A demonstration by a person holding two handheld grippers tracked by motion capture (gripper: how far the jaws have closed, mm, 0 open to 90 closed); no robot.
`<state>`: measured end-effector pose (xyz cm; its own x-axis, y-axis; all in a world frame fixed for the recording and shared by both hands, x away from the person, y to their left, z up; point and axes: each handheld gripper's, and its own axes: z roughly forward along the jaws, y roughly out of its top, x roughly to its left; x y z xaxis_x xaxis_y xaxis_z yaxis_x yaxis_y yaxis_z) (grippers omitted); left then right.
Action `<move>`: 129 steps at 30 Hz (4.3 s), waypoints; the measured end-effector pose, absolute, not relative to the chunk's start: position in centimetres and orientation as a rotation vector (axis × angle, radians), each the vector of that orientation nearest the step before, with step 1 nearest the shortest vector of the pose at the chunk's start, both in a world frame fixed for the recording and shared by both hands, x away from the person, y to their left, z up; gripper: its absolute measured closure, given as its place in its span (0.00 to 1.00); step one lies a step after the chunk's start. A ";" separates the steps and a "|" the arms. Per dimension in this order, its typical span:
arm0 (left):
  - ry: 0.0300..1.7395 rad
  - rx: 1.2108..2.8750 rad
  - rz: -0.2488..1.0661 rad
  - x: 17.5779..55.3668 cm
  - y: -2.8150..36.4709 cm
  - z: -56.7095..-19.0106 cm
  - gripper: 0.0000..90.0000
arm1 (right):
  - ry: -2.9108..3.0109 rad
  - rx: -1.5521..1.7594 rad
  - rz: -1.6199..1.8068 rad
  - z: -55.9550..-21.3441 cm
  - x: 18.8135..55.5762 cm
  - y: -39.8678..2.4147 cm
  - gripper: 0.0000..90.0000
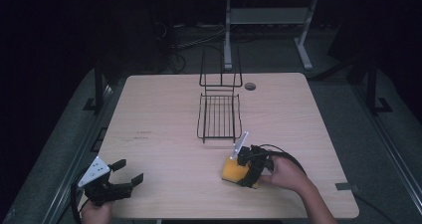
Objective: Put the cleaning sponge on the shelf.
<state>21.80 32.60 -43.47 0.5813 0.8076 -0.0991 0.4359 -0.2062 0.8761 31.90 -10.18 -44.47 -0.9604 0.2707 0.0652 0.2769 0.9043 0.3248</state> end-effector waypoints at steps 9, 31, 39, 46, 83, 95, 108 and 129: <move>1.013 1.836 0.479 21.8 32.6 -43.4 0.15 | -3.063 -0.395 -0.523 -44.5 31.7 -10.1 0.23; 1.017 1.837 0.470 22.3 32.8 -43.6 0.15 | -3.042 -0.327 -0.568 -41.2 34.1 -9.1 0.24; 1.015 1.831 0.469 22.3 32.9 -43.5 0.15 | -3.023 -0.324 -0.585 -40.5 35.0 -8.6 0.24; 1.007 1.836 0.472 22.4 33.0 -43.4 0.15 | -3.014 -0.306 -0.577 -39.8 36.0 -7.9 0.24; 1.017 1.831 0.478 22.1 33.5 -43.4 0.15 | -3.007 -0.266 -0.584 -38.7 39.9 -5.7 0.24; 1.017 1.837 0.478 22.2 33.5 -43.5 0.15 | -2.987 -0.289 -0.588 -38.8 41.1 -5.3 0.24; 1.024 1.828 0.478 22.2 33.7 -43.5 0.15 | -2.971 -0.279 -0.559 -38.8 42.2 -4.6 0.24; 1.019 1.833 0.475 22.2 33.5 -43.4 0.15 | -2.971 -0.295 -0.544 -38.2 42.8 -5.0 0.24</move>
